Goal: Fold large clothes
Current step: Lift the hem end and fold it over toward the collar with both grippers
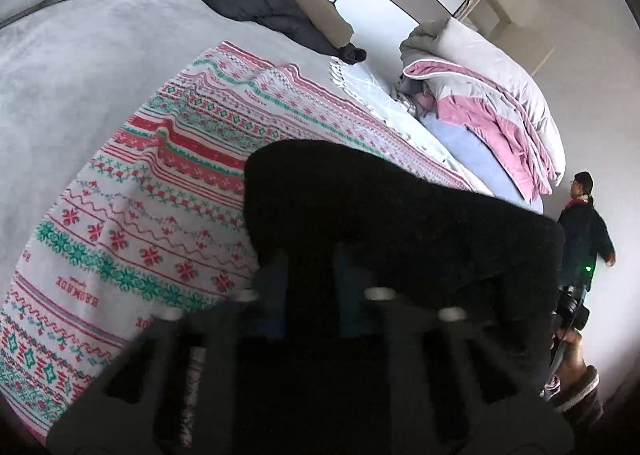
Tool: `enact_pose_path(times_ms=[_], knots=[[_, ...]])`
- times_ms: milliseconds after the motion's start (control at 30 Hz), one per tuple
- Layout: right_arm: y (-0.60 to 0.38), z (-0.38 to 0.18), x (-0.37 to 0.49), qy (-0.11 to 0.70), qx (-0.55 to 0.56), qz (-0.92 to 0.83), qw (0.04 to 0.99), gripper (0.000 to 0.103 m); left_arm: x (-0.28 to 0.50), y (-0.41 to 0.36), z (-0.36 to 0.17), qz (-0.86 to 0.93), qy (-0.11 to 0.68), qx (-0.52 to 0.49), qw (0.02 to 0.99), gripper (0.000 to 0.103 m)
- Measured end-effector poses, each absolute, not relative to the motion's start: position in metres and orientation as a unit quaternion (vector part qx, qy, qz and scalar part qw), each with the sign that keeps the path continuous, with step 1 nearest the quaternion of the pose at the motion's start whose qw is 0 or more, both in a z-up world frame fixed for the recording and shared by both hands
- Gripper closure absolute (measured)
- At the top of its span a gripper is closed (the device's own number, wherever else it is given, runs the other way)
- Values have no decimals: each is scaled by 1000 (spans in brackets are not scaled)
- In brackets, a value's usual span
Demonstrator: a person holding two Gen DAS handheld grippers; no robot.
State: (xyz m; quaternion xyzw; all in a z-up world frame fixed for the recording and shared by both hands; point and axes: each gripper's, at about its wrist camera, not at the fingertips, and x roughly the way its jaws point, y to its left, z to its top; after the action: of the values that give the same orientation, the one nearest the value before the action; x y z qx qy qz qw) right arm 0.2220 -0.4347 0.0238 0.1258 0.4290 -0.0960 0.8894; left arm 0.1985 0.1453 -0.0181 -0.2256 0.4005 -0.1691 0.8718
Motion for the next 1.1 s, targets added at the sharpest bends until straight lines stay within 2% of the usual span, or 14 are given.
enact_pose_path(times_ms=[133, 267, 333, 400, 500, 600, 633, 667, 700, 767, 800, 833, 967, 1100], knots=[[-440, 66, 200, 370, 95, -122, 916, 91, 196, 144, 0, -147, 375, -197, 894, 89], [-467, 101, 180, 316, 124, -159, 927, 92, 204, 145, 8, -139, 368, -187, 900, 86], [-478, 98, 189, 328, 145, -159, 920, 92, 214, 143, 1, -133, 390, -182, 893, 79], [-477, 87, 198, 352, 134, -161, 912, 92, 222, 142, -7, -122, 414, -177, 885, 63], [-483, 68, 196, 391, 153, -139, 897, 88, 233, 139, -21, -129, 439, -174, 872, 46], [-490, 46, 199, 421, 195, -123, 877, 82, 243, 141, -34, -132, 461, -196, 855, 45], [-495, 40, 200, 427, 211, -118, 871, 75, 246, 143, -39, -135, 467, -212, 848, 45], [-499, 34, 201, 435, 228, -111, 864, 70, 248, 144, -41, -135, 471, -222, 843, 47], [-502, 29, 202, 444, 241, -107, 856, 64, 247, 142, -41, -141, 469, -227, 842, 65], [-505, 21, 203, 454, 260, -97, 847, 64, 241, 133, -29, -142, 449, -204, 858, 86], [-503, 22, 203, 451, 255, -96, 850, 72, 236, 128, -16, -135, 427, -185, 875, 89], [-498, 28, 202, 440, 236, -98, 861, 88, 233, 127, -5, -132, 408, -179, 885, 89], [-481, 65, 202, 375, 174, -126, 902, 90, 236, 124, 49, -128, 327, -174, 920, 90], [-478, 96, 213, 325, 148, -147, 922, 90, 266, 112, 61, -108, 313, -138, 933, 90]])
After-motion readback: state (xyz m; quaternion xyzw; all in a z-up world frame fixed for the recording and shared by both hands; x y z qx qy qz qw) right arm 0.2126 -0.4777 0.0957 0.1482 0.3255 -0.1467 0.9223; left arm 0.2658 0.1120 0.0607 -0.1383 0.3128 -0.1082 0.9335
